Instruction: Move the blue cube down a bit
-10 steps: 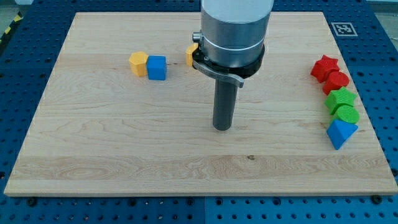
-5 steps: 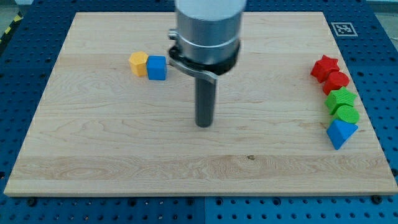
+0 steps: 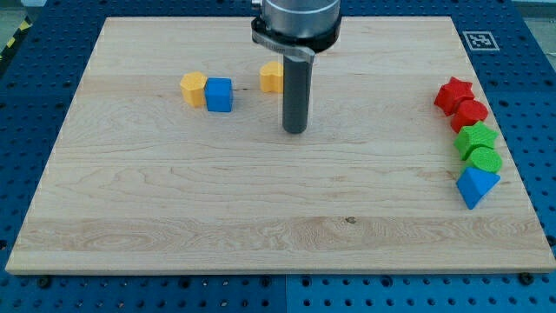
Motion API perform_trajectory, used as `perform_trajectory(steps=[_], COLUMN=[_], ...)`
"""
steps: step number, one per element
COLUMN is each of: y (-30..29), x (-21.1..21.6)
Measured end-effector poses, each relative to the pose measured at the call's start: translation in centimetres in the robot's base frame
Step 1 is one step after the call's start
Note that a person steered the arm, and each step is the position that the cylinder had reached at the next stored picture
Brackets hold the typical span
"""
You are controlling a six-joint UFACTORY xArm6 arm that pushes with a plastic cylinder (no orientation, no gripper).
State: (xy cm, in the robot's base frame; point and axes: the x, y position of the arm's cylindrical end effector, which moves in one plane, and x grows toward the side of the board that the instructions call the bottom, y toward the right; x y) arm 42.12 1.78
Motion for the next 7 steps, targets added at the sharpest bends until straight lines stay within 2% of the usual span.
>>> perform_trajectory(steps=[1,3,4,7], y=[-1.0,-9.0,-11.8,-10.9], x=[-3.6,-9.1,-8.4,-2.6])
